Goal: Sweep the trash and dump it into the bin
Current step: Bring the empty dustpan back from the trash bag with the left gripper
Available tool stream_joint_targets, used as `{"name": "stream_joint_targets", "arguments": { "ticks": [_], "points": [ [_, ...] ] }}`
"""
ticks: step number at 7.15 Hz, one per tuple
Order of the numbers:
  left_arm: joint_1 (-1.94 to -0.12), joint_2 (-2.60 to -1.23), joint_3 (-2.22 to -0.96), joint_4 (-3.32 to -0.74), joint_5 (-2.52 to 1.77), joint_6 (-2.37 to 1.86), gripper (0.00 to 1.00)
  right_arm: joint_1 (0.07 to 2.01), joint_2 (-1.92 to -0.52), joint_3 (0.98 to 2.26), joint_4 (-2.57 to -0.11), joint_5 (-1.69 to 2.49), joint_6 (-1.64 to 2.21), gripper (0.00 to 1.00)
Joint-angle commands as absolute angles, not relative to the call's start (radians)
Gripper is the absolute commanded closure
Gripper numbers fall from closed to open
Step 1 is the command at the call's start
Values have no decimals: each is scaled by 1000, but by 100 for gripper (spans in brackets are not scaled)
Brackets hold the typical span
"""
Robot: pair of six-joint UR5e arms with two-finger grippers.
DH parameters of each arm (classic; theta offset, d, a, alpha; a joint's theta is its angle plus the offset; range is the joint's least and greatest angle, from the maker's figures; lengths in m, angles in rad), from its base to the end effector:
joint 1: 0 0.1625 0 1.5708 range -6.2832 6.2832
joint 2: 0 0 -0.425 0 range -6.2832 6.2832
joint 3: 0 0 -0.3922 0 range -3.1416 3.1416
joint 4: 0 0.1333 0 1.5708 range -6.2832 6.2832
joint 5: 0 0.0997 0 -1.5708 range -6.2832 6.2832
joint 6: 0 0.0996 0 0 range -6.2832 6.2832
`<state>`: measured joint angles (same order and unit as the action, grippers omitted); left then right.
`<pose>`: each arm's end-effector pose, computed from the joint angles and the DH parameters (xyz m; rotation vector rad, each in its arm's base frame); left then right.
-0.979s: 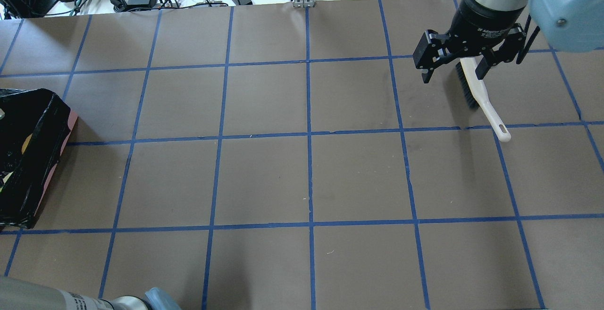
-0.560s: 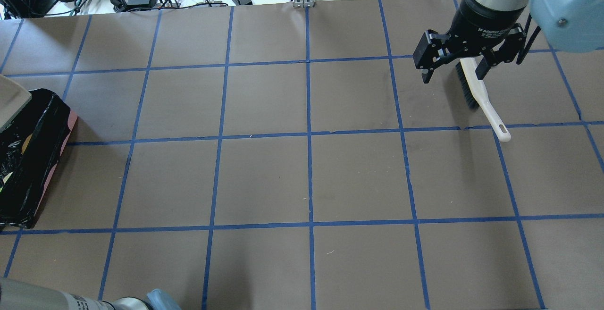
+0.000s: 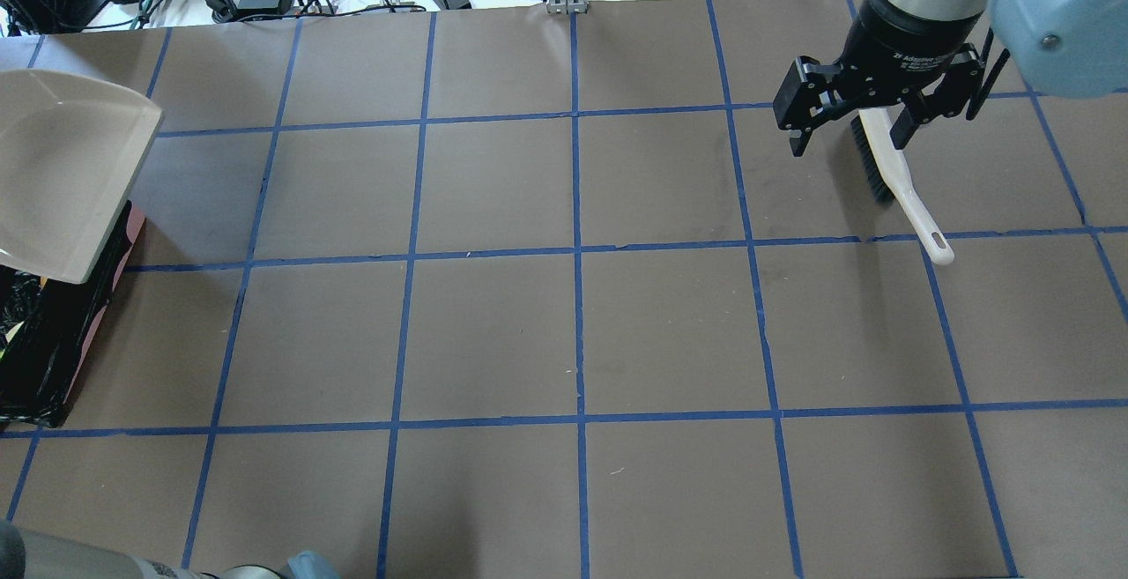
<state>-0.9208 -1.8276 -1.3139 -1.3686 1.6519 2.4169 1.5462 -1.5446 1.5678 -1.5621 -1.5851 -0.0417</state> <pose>0.2742 -0.5676 0.4964 2.2606 1.8713 0.1079 0.1195 -0.5028 0.4755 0.0271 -3.1278 -0.0506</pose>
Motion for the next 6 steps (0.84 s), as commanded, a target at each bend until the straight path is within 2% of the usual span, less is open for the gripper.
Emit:
{"name": "stream_joint_targets", "arguments": {
  "ticks": [1, 6],
  "points": [
    [-1017, -1829, -1339, -1434, 1571, 2207, 100, 1546, -1537, 1568, -1563, -1586, -35, 0],
    [-1282, -1873, -1407, -1407, 1565, 1812, 100, 1546, -1535, 1571, -1568, -1588, -31, 0]
  ]
}}
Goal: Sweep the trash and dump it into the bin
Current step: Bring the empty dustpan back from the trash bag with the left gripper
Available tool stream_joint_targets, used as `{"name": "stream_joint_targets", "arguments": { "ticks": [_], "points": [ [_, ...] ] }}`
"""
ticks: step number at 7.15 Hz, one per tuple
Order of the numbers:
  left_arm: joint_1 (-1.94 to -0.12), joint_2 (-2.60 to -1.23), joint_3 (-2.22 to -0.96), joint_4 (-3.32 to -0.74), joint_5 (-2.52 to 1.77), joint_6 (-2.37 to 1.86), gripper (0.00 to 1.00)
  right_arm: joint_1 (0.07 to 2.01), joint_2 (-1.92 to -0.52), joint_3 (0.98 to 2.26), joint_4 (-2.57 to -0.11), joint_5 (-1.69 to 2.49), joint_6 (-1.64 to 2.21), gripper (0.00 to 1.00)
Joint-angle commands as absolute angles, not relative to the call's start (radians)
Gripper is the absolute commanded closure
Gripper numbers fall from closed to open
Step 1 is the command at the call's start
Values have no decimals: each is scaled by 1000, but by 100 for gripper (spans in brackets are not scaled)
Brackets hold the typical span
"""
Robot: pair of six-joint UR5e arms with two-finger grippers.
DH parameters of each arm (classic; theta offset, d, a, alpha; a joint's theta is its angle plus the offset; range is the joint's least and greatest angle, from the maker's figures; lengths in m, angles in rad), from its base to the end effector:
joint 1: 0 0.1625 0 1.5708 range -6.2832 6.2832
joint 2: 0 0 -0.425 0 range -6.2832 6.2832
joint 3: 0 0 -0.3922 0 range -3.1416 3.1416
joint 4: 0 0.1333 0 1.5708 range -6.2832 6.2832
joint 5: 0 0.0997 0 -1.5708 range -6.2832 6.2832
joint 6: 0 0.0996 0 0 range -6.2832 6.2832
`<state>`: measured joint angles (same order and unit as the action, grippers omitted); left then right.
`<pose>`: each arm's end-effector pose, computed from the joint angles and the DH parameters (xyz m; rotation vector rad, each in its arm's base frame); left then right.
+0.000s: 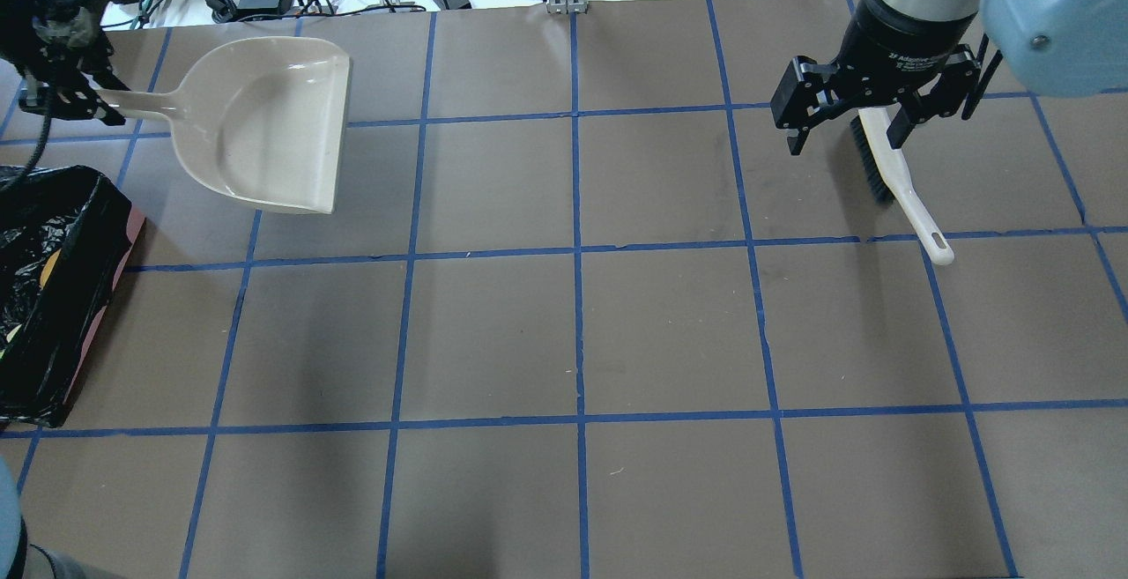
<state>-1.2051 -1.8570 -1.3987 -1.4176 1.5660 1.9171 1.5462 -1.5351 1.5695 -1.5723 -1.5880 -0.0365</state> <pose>0.0943 -0.6204 0.4299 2.1763 2.2187 -0.0321 0.1192 -0.5066 0.4709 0.0190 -3.1249 -0.0522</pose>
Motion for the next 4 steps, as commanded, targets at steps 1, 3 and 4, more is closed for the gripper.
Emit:
{"name": "stream_joint_targets", "arguments": {
  "ticks": [1, 3, 4],
  "points": [
    [-1320, -1890, -1417, -1388, 1563, 1783, 100, 1546, -1540, 1581, -1568, -1588, -29, 0],
    [-1345, -1959, -1425, -1306, 1560, 1781, 100, 1546, -1545, 1606, -1577, -1598, -29, 0],
    [-1371, -1991, -1419, -1258, 1562, 1773, 100, 1546, -1546, 1606, -1578, -1597, -28, 0]
  ]
}}
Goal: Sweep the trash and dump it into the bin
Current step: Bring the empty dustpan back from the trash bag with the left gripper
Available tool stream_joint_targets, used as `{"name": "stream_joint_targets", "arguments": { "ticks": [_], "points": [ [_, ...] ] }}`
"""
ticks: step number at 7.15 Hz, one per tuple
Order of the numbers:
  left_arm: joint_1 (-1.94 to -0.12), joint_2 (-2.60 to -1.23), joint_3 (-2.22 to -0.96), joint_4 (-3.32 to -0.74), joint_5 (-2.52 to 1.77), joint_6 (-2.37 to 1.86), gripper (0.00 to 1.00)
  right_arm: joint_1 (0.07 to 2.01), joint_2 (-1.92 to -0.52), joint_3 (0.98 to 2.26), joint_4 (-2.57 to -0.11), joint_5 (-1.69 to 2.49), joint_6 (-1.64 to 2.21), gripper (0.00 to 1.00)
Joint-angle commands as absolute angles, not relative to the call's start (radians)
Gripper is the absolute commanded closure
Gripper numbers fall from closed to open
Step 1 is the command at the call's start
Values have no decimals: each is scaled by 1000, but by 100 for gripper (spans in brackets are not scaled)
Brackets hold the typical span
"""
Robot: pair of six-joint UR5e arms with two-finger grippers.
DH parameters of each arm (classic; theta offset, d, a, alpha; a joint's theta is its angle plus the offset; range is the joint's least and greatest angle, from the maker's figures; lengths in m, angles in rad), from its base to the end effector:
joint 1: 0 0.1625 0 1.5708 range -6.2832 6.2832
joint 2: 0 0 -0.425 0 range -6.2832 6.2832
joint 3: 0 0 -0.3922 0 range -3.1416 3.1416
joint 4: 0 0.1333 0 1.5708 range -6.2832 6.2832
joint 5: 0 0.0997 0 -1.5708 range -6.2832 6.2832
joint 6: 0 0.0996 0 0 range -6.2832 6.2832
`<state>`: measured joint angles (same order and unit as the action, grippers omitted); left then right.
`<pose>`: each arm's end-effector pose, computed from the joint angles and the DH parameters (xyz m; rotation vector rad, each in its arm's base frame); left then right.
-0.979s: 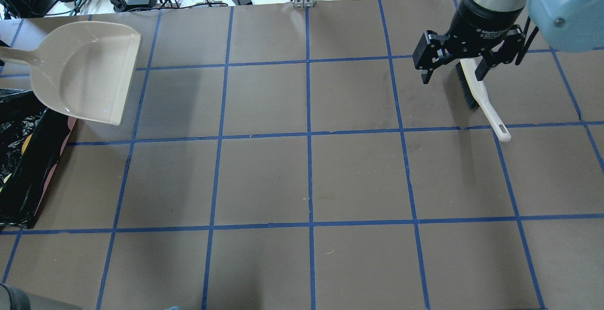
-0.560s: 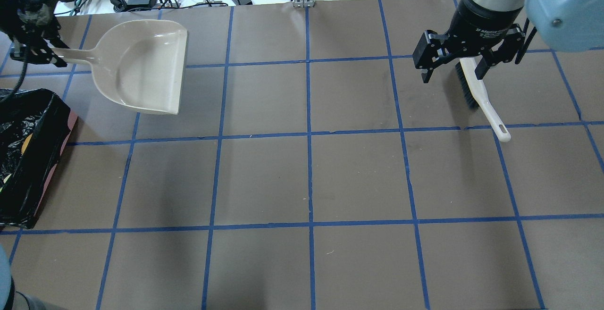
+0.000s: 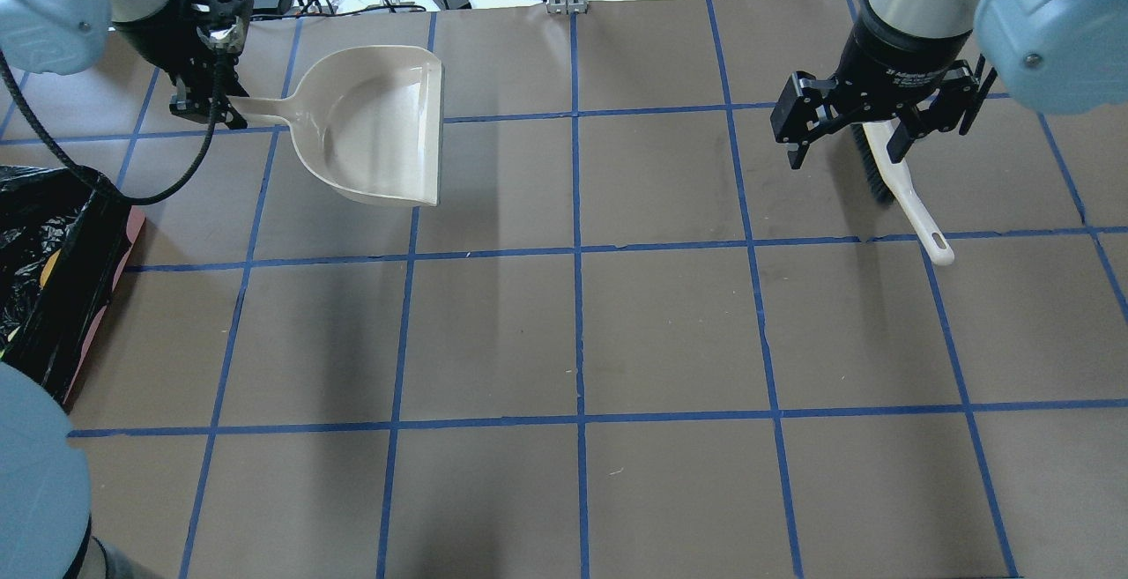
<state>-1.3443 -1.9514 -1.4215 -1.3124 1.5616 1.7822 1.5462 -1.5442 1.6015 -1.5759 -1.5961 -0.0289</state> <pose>0.0134 -0.6557 0.3703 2.1920 2.2251 -0.0348 0.1185 -0.5003 0.4603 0.0077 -3.1166 -0.0824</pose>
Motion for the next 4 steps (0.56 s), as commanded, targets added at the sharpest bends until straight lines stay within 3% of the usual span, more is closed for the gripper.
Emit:
{"name": "stream_joint_targets", "arguments": {
  "ticks": [1, 4],
  "points": [
    [-1388, -2017, -1413, -1229, 1562, 1776, 100, 1546, -1545, 1606, -1578, -1598, -29, 0],
    [-1394, -2077, -1411, -1138, 1560, 1796, 100, 1546, -1545, 1606, -1578, -1598, -31, 0]
  ]
}}
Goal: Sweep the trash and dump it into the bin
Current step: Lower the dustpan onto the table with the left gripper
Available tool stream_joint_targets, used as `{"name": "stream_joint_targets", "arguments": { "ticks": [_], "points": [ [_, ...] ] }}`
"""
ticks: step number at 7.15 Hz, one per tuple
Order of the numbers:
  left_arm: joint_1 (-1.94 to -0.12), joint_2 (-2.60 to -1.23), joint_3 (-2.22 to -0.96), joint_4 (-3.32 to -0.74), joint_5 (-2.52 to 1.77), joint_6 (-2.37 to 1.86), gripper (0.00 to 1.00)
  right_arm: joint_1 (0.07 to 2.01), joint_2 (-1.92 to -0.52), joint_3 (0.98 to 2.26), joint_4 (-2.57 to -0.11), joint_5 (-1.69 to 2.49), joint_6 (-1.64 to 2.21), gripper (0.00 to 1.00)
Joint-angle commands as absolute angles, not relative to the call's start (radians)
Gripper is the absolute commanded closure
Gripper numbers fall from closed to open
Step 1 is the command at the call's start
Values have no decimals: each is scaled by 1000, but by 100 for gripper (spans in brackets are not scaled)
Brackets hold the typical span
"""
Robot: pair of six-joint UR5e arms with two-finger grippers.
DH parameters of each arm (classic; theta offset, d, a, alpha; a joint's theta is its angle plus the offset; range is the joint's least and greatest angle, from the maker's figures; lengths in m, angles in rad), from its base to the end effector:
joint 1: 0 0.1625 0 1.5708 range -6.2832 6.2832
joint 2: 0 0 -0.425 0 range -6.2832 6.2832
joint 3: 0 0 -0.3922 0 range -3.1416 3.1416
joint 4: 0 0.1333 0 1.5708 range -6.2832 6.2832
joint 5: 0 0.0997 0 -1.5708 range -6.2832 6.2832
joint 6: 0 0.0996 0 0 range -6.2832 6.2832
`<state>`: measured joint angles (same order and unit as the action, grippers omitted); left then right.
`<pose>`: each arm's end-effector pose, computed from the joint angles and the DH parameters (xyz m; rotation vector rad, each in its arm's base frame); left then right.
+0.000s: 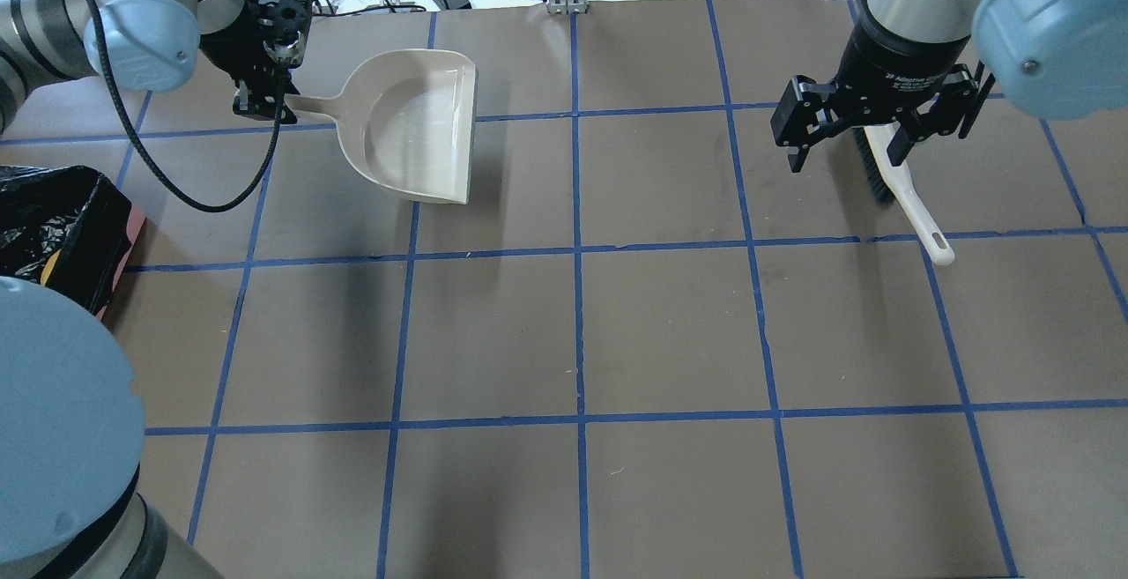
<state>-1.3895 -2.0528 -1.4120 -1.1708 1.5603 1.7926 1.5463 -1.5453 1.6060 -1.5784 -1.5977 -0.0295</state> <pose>-0.0103 -0.6891 0.3229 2.2236 2.1345 -0.0788 0.1184 -0.4996 0.4589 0.0089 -3.1150 -0.0838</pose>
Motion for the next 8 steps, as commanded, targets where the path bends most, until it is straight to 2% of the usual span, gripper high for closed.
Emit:
{"name": "stream_joint_targets", "arguments": {
  "ticks": [1, 4, 8],
  "points": [
    [-1393, -2089, -1399, -1135, 1559, 1799, 100, 1546, -1545, 1606, -1578, -1597, -29, 0],
    [-1396, -2175, -1371, -1118, 1559, 1847, 100, 1546, -1546, 1606, -1578, -1597, -29, 0],
    [-1405, -2165, -1371, -1143, 1565, 1889, 100, 1546, -1546, 1606, -1577, -1598, -31, 0]
  ]
}}
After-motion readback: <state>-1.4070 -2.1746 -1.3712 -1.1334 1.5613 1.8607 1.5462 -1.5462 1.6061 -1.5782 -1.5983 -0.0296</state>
